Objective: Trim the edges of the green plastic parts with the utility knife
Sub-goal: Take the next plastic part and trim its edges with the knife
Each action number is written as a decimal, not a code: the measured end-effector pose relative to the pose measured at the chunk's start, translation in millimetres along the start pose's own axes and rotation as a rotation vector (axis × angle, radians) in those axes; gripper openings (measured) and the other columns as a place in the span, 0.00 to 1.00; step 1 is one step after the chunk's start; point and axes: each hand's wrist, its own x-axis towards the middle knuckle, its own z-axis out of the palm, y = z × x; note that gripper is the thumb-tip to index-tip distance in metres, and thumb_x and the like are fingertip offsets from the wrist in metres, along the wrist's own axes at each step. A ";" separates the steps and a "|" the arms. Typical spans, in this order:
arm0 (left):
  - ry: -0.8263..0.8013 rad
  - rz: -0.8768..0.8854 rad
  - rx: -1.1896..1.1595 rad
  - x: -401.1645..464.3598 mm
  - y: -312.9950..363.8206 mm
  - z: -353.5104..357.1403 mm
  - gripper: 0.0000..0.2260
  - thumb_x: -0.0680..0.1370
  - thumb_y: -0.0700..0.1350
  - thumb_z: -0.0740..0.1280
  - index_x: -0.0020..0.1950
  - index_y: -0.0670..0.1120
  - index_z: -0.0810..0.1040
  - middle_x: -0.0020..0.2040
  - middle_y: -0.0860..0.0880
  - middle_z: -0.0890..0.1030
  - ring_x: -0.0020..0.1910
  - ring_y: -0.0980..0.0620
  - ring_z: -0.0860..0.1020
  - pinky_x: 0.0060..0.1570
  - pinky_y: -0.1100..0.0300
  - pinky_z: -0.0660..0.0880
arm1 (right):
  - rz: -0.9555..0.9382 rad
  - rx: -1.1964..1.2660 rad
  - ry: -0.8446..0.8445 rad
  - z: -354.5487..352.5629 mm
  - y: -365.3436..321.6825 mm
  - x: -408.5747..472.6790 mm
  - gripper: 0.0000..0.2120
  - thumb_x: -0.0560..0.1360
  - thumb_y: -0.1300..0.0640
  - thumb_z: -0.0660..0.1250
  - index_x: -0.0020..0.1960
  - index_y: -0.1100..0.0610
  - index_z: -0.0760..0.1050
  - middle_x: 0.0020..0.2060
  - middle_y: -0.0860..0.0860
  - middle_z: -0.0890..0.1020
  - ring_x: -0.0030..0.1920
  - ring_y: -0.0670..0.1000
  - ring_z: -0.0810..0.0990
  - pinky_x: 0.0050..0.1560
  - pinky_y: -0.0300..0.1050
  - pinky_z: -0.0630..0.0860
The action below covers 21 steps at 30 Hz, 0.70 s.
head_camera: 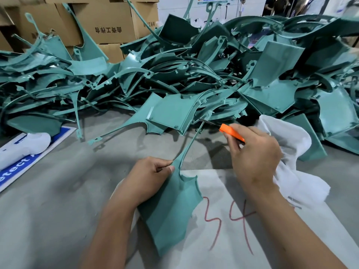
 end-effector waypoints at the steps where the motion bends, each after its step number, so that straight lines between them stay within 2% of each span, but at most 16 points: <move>1: 0.004 -0.013 0.002 0.3 0.5 0.2 0.10 0.83 0.48 0.66 0.48 0.54 0.87 0.37 0.54 0.85 0.35 0.63 0.79 0.40 0.61 0.78 | 0.001 -0.008 0.012 0.0 -1.3 -1.2 0.09 0.79 0.50 0.74 0.58 0.51 0.87 0.44 0.50 0.87 0.41 0.56 0.83 0.44 0.53 0.78; 2: 0.015 -0.020 0.003 0.8 0.6 0.8 0.10 0.83 0.48 0.66 0.50 0.53 0.88 0.38 0.54 0.86 0.36 0.63 0.80 0.43 0.60 0.79 | -0.006 -0.007 0.019 0.2 -2.8 -2.1 0.10 0.80 0.50 0.73 0.58 0.51 0.87 0.43 0.49 0.87 0.41 0.56 0.83 0.44 0.52 0.77; 4: 0.053 -0.017 0.000 0.9 -0.1 3.1 0.09 0.83 0.47 0.67 0.53 0.53 0.88 0.39 0.58 0.86 0.38 0.66 0.80 0.43 0.67 0.77 | -0.060 0.065 -0.022 -0.3 -6.0 -2.0 0.10 0.80 0.49 0.73 0.59 0.50 0.87 0.44 0.48 0.87 0.40 0.52 0.83 0.44 0.48 0.77; 6: 0.114 -0.019 0.009 1.8 0.4 4.6 0.08 0.82 0.46 0.68 0.53 0.51 0.88 0.37 0.60 0.85 0.34 0.68 0.77 0.38 0.74 0.70 | -0.184 0.173 -0.193 -0.8 -7.6 -2.4 0.11 0.80 0.47 0.74 0.59 0.49 0.87 0.45 0.46 0.87 0.40 0.50 0.84 0.43 0.49 0.81; 7: 0.141 -0.026 0.013 2.2 0.3 4.6 0.08 0.82 0.46 0.68 0.49 0.50 0.88 0.34 0.59 0.83 0.31 0.66 0.74 0.35 0.75 0.67 | -0.254 0.218 -0.313 -0.1 -9.2 -5.0 0.10 0.80 0.46 0.73 0.59 0.47 0.87 0.44 0.46 0.87 0.40 0.50 0.84 0.42 0.50 0.82; 9: 0.170 -0.049 0.042 3.2 0.4 4.6 0.11 0.81 0.45 0.68 0.40 0.48 0.85 0.24 0.55 0.73 0.28 0.59 0.69 0.30 0.69 0.66 | -0.328 0.258 -0.539 1.5 -12.6 -11.3 0.12 0.80 0.42 0.70 0.58 0.45 0.86 0.44 0.44 0.87 0.43 0.51 0.84 0.42 0.52 0.81; 10: 0.176 -0.066 0.052 3.7 0.0 4.3 0.11 0.81 0.45 0.68 0.38 0.47 0.83 0.23 0.54 0.69 0.27 0.57 0.67 0.28 0.66 0.65 | -0.332 0.256 -0.595 2.4 -13.7 -13.6 0.13 0.79 0.40 0.68 0.58 0.43 0.86 0.45 0.43 0.87 0.44 0.50 0.84 0.43 0.52 0.80; 13: 0.188 -0.102 0.057 4.3 -1.4 3.5 0.15 0.80 0.46 0.69 0.33 0.50 0.80 0.23 0.55 0.66 0.26 0.57 0.66 0.28 0.65 0.63 | -0.302 0.234 -0.578 5.0 -12.5 -15.8 0.14 0.77 0.39 0.69 0.58 0.42 0.86 0.47 0.41 0.87 0.46 0.48 0.84 0.44 0.51 0.81; 17: 0.206 -0.136 0.028 5.4 -5.4 3.6 0.18 0.79 0.49 0.72 0.35 0.40 0.76 0.28 0.52 0.66 0.29 0.55 0.63 0.30 0.61 0.61 | -0.225 0.259 -0.496 4.5 -9.9 -13.8 0.14 0.77 0.40 0.69 0.57 0.44 0.87 0.47 0.40 0.88 0.44 0.45 0.84 0.45 0.50 0.83; 21: 0.222 -0.141 0.013 4.0 -5.1 3.8 0.18 0.78 0.52 0.73 0.39 0.37 0.78 0.30 0.49 0.69 0.30 0.53 0.65 0.31 0.59 0.64 | -0.193 0.232 -0.490 3.1 -6.3 -11.0 0.14 0.76 0.41 0.69 0.56 0.44 0.87 0.46 0.39 0.87 0.42 0.43 0.82 0.45 0.48 0.83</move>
